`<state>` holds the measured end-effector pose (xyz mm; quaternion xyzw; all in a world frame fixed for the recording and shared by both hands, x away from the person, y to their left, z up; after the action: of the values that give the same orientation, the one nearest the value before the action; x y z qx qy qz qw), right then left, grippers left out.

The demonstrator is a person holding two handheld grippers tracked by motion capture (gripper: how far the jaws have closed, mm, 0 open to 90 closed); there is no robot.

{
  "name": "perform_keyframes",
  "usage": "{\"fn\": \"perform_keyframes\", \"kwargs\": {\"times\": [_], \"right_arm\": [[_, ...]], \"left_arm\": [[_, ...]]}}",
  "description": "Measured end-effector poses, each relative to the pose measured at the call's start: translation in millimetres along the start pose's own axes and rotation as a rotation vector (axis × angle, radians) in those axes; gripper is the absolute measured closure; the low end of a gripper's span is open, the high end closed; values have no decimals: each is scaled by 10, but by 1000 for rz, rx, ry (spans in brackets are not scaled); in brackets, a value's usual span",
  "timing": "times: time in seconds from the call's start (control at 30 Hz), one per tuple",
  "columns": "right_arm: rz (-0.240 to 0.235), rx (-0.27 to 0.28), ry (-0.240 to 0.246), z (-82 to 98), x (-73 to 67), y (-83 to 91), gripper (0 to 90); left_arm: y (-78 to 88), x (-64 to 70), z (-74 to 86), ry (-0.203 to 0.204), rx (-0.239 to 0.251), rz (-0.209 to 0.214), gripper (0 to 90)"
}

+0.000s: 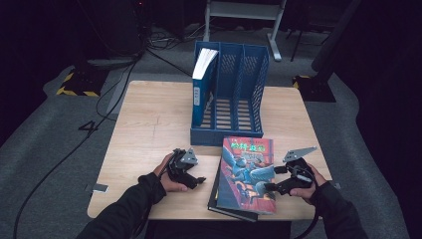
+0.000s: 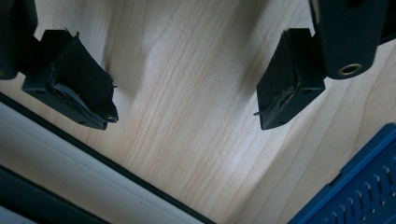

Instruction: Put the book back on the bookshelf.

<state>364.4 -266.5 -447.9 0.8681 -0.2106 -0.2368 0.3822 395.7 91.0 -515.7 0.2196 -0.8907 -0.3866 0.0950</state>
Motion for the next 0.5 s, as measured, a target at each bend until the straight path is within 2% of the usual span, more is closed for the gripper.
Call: {"fn": "perform_keyframes", "kwargs": {"times": [0.07,0.27,0.4,0.5], "right_arm": [[9,1,8,-3,-13,2,162],[14,15,29,-9,-23,30,178],[39,44,51,-33,-32,89,234],[36,70,67,-65,-21,119,269]], "left_arm": [[-5,16,4,-17,-11,-6,179],[-17,22,17,-13,11,-11,166],[-22,27,14,-13,12,-10,164],[-26,27,10,-9,12,-9,164]]}}
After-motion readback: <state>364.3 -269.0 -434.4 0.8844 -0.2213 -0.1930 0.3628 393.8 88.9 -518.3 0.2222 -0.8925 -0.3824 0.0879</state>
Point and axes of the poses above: each handheld gripper's, and its own axes: y roughly backward along the jaws, z roughly out of its underside, x roughly to its right, the point moved 2 cm from there along -y, roughly forward along the jaws, and after that the axes turned 3 degrees about -z, right-handed, at the moved point
